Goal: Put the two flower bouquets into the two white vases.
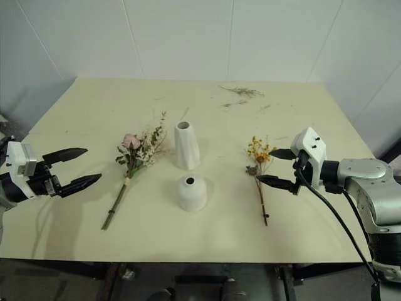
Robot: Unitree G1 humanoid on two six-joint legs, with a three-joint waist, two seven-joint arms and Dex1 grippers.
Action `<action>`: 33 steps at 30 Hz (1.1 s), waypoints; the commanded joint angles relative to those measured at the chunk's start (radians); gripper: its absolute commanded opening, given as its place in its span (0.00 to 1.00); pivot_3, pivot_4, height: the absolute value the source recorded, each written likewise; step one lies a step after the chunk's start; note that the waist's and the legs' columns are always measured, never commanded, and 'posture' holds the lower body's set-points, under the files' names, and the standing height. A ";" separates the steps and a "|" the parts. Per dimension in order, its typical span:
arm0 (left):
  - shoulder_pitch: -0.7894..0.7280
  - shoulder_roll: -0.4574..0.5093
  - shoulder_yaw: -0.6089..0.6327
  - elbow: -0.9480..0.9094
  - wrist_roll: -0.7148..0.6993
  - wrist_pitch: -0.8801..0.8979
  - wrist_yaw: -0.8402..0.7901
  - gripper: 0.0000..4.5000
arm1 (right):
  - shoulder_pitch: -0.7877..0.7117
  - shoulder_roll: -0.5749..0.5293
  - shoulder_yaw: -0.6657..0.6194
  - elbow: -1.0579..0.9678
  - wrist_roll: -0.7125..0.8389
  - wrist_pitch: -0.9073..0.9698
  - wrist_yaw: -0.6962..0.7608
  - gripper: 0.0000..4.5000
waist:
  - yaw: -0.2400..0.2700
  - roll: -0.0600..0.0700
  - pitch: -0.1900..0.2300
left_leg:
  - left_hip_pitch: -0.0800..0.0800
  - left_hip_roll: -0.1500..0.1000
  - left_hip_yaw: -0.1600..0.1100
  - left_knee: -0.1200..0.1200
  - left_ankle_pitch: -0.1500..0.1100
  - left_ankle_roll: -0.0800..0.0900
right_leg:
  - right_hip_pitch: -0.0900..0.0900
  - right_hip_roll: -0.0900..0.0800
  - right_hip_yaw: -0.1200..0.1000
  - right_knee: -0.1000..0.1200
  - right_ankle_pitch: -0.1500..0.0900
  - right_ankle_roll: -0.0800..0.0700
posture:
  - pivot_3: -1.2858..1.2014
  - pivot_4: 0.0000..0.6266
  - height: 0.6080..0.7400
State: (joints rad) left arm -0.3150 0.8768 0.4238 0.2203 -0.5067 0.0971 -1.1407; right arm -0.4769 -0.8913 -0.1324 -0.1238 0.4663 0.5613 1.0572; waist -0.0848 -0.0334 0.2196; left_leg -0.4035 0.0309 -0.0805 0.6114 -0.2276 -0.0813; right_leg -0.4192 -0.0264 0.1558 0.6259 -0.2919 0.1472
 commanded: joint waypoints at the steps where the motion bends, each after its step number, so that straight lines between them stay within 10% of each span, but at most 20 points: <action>1: -0.022 0.027 0.015 0.008 -0.004 0.002 -0.002 1.00 | 0.014 0.009 -0.047 -0.054 0.039 0.012 -0.021 1.00 | -0.001 0.000 0.000 | 0.000 0.000 0.000 0.000 0.000 0.000 | 0.000 0.000 0.000 0.000 0.000 0.000 | 0.52 0.24 1.00; 17: -0.050 0.044 -0.029 -0.017 0.057 0.155 0.146 1.00 | -0.030 0.068 -0.062 -0.131 0.183 -0.020 0.035 1.00 | 0.000 0.000 0.000 | 0.000 0.000 0.000 0.000 0.000 0.001 | 0.000 0.000 0.000 0.001 0.000 0.001 | 0.52 0.24 1.00; 33: -0.243 0.148 -0.237 -0.238 0.055 0.843 0.362 1.00 | -0.049 0.099 -0.002 -0.096 0.153 -0.094 0.104 1.00 | -0.001 0.000 0.000 | 0.000 0.000 0.000 0.001 -0.001 0.001 | 0.000 0.001 0.000 0.001 0.000 0.001 | 0.52 0.24 1.00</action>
State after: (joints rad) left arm -0.5374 0.9883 0.1949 0.0335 -0.4455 0.8974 -0.7697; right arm -0.5309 -0.7957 -0.1099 -0.1801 0.6041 0.4805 1.1703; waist -0.0857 -0.0337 0.2195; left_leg -0.4038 0.0309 -0.0803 0.6121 -0.2282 -0.0803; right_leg -0.4194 -0.0258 0.1559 0.6270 -0.2917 0.1482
